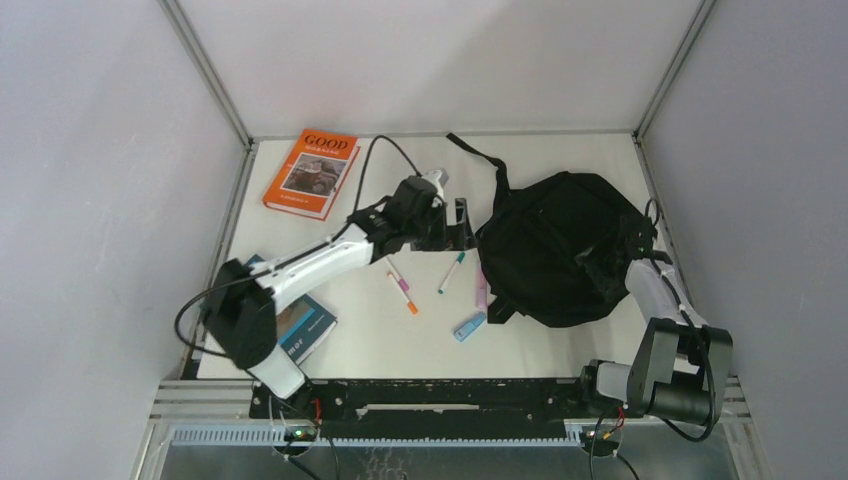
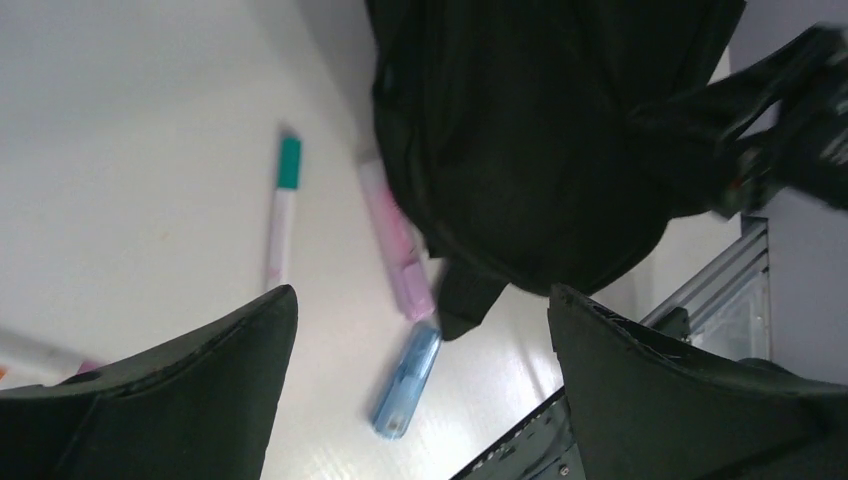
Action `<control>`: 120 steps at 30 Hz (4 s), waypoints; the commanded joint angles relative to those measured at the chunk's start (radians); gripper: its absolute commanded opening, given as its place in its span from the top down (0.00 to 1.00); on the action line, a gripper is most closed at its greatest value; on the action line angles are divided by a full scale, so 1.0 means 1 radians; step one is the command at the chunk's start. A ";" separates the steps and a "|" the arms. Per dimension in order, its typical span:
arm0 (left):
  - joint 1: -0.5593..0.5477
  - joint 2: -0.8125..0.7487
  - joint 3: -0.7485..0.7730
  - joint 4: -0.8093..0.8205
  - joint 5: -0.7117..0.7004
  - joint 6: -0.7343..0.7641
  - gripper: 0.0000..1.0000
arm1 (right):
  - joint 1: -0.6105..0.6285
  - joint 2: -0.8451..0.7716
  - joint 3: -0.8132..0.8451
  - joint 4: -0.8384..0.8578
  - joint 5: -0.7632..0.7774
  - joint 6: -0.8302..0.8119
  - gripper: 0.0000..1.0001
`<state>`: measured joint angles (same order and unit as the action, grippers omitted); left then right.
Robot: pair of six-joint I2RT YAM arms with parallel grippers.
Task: Pack the student bag
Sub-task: Adjust the student bag at the center of the board.
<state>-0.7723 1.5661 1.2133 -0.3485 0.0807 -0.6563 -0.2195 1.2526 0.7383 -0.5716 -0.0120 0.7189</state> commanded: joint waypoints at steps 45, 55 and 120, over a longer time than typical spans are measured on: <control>0.341 -0.177 -0.127 -0.066 0.084 0.041 0.02 | 0.964 -0.064 0.081 -0.179 0.286 -0.173 0.19; 0.341 -0.165 -0.183 -0.010 0.132 0.005 0.03 | 0.959 0.234 0.120 -0.182 0.437 -0.218 0.26; 0.488 -0.268 -0.100 -0.270 -0.219 0.115 0.00 | 0.623 -0.115 0.282 -0.182 -0.028 -0.382 0.15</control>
<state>-0.3431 1.3132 1.0145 -0.5217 -0.0116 -0.5766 0.4053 1.2423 0.9966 -0.8631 0.1322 0.3344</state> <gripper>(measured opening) 0.996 0.771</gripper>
